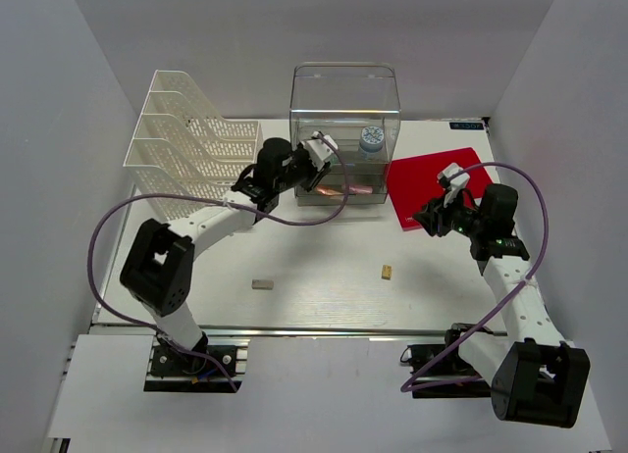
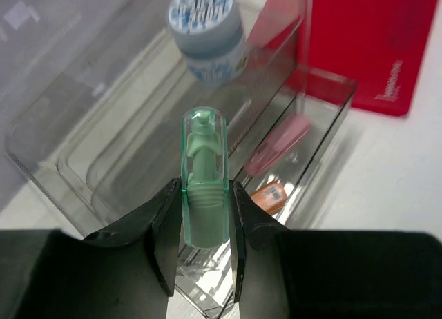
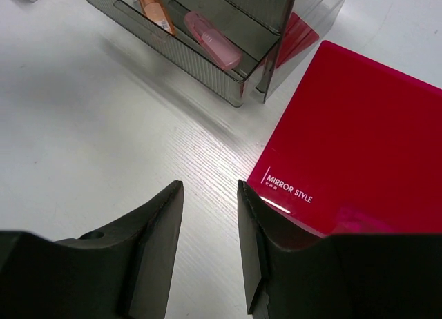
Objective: Organize the desk
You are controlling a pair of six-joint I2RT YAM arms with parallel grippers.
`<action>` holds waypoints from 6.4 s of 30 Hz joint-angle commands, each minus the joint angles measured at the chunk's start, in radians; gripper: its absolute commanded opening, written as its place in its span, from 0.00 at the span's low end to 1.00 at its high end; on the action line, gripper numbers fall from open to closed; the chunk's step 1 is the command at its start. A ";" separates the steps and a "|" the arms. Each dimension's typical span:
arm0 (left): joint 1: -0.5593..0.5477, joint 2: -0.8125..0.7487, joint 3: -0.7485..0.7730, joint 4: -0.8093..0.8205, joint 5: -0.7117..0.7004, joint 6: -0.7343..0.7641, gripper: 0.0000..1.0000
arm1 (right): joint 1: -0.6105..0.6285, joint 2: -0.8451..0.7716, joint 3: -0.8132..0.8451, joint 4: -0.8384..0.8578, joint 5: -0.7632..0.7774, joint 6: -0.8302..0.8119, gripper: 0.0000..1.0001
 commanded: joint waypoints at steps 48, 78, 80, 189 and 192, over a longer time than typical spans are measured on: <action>-0.025 -0.762 -0.488 -0.296 -0.166 -0.320 0.92 | 0.451 0.401 0.220 0.032 0.367 -0.497 0.09; -0.025 -0.750 -0.508 -0.279 -0.254 -0.334 0.93 | 0.632 0.842 0.516 0.301 0.926 -0.483 0.09; -0.025 -0.748 -0.509 -0.275 -0.249 -0.340 0.93 | 0.623 0.785 0.513 0.231 0.769 -0.434 0.11; -0.102 0.266 -0.521 0.937 -0.406 -1.684 0.74 | -0.061 0.176 0.082 -0.199 -0.320 -0.182 0.64; -0.102 0.166 -0.547 0.848 -0.347 -1.610 0.65 | -0.018 0.201 0.090 -0.312 -0.334 -0.362 0.37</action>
